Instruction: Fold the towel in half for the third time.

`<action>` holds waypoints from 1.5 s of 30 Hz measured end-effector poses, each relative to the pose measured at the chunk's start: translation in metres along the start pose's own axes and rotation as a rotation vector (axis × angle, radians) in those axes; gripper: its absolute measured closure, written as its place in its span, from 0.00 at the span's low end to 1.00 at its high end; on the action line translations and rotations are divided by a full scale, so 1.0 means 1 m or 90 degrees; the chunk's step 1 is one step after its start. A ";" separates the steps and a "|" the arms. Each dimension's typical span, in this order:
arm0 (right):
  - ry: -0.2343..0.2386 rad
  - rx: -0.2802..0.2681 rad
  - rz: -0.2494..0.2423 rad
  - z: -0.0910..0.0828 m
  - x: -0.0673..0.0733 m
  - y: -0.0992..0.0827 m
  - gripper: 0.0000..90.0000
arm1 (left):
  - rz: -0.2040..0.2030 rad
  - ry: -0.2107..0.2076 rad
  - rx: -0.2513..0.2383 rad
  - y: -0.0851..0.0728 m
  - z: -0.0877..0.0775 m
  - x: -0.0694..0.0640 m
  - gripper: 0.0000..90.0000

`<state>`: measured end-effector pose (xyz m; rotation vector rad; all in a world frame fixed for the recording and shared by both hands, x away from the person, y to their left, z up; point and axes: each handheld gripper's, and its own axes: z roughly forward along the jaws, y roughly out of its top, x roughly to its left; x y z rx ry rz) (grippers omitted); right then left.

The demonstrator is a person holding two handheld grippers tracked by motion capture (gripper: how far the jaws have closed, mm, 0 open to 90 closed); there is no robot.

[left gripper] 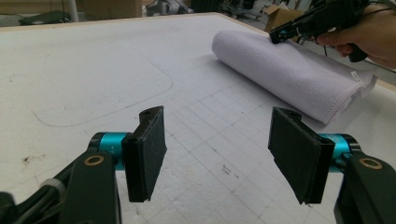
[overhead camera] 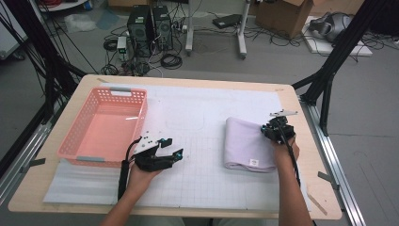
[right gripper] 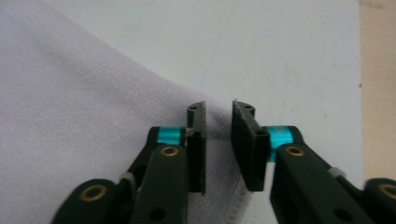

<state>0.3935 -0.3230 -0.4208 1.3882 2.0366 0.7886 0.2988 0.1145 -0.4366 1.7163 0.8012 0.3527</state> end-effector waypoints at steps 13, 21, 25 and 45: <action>0.199 0.007 -0.077 0.016 0.063 0.025 0.67 | -0.001 0.002 0.000 0.000 -0.001 0.000 0.41; 0.215 -0.003 -0.080 0.017 0.073 0.028 0.57 | -0.001 0.000 -0.002 0.000 0.000 0.001 0.41; 0.199 -0.041 -0.086 -0.013 0.060 0.025 0.60 | -0.001 0.001 -0.004 0.001 -0.002 0.001 0.41; 0.133 -0.052 -0.011 -0.053 0.007 -0.053 0.69 | -0.003 -0.006 -0.007 0.002 -0.001 -0.002 0.34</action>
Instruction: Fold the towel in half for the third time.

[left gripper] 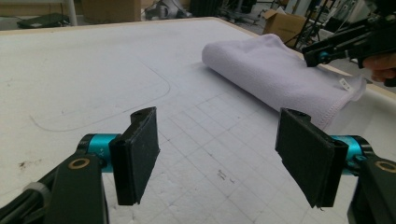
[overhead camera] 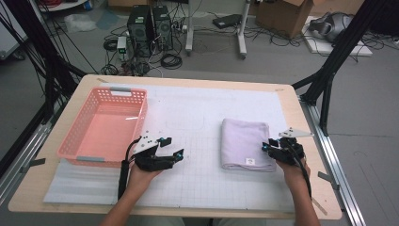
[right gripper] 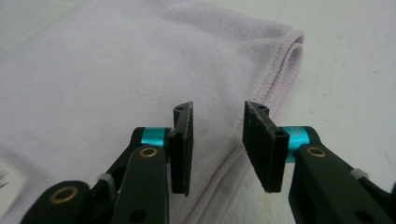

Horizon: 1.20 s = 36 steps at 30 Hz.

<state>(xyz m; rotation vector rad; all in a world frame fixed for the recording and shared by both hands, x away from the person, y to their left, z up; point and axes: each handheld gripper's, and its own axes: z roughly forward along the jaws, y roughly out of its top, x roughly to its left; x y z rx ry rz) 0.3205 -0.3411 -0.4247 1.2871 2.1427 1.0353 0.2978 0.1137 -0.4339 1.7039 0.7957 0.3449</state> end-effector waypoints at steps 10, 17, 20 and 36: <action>0.034 0.007 -0.033 -0.019 0.017 -0.029 0.62 | 0.000 0.000 -0.001 0.000 0.000 0.000 0.31; 0.026 -0.039 -0.010 -0.044 0.018 -0.034 0.48 | 0.003 -0.002 0.004 0.000 0.001 -0.002 0.21; 0.007 -0.070 0.001 -0.056 0.020 -0.036 0.37 | 0.001 -0.009 0.003 0.001 0.001 -0.003 0.21; -0.018 -0.107 0.001 -0.077 0.018 -0.044 0.22 | 0.032 -0.018 -0.014 0.004 0.001 -0.004 0.22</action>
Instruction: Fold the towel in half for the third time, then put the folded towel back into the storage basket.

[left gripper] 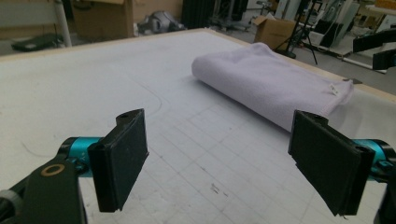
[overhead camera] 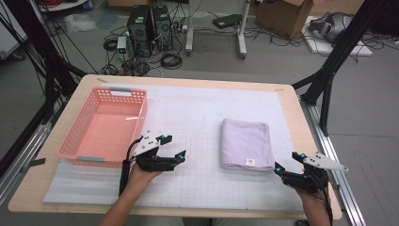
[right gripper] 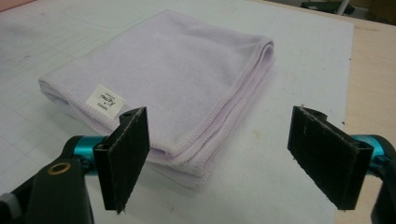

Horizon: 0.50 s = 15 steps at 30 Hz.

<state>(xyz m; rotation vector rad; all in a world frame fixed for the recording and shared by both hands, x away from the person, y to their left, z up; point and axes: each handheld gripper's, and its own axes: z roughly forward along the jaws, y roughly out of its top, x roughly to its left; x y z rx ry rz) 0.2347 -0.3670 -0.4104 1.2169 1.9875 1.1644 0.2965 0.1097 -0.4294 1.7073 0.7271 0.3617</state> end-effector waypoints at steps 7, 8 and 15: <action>0.009 0.013 0.004 0.002 0.000 -0.002 0.21 | -0.026 0.001 -0.003 0.000 -0.002 0.002 0.22; 0.011 0.014 0.003 0.002 0.000 -0.002 0.21 | -0.028 0.002 -0.005 0.000 -0.002 0.002 0.22; 0.015 0.016 0.004 0.004 -0.001 -0.002 0.21 | -0.028 0.006 0.001 -0.001 0.000 0.003 0.22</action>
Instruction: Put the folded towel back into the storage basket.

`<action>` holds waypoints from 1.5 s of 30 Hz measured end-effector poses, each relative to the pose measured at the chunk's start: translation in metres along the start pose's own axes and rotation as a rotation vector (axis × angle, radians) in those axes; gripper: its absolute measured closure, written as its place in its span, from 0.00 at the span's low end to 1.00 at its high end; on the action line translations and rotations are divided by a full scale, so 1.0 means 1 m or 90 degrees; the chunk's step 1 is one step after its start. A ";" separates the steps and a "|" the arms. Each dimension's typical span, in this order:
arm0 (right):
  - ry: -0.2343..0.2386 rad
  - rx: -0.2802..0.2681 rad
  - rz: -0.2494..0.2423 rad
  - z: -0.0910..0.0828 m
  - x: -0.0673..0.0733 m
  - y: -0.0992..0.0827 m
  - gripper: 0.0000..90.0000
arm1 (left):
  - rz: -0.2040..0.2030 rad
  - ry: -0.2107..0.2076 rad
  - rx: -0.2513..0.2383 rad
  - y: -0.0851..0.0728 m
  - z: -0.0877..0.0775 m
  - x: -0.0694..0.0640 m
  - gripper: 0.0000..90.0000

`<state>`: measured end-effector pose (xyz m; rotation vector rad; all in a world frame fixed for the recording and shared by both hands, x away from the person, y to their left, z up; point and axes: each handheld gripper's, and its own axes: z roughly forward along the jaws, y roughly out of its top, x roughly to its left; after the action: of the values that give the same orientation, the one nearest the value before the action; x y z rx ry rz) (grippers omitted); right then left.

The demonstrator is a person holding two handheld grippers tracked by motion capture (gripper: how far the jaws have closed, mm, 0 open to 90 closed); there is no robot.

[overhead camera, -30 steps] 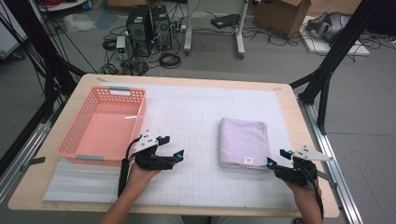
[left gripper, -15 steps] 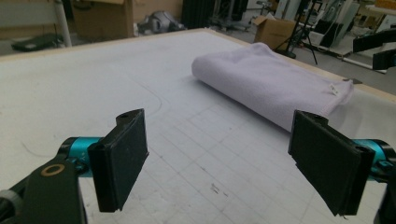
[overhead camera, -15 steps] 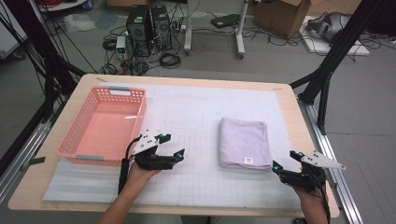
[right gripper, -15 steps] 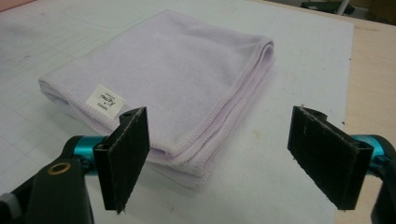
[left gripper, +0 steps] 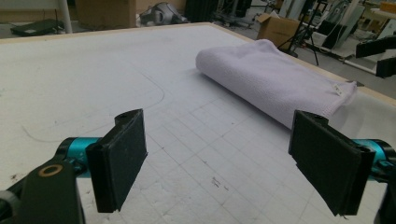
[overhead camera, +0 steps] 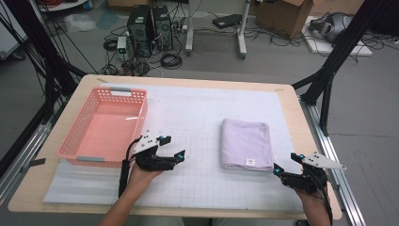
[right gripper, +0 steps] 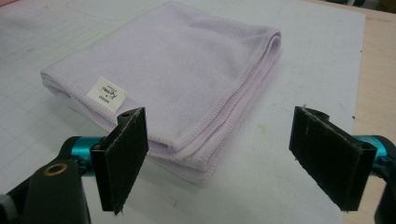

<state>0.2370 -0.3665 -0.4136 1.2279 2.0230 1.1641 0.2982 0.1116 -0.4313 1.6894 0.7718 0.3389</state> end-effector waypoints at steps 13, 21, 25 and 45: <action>0.010 0.008 -0.002 -0.001 0.001 -0.003 0.20 | -0.016 -0.025 0.008 0.006 0.019 -0.001 0.23; 0.019 0.018 -0.011 0.003 0.003 -0.002 0.20 | -0.024 -0.035 0.018 0.026 0.047 -0.003 0.24; 0.023 0.019 -0.013 0.003 0.003 -0.003 0.20 | -0.021 -0.038 0.032 0.036 0.067 -0.007 0.24; 0.031 0.021 -0.013 0.005 0.002 -0.002 0.20 | -0.033 -0.052 0.175 0.031 0.169 -0.042 0.24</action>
<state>0.2385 -0.3632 -0.4182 1.2024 2.0941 1.1648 0.3776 -0.0460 -0.4401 1.9229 0.8290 0.1300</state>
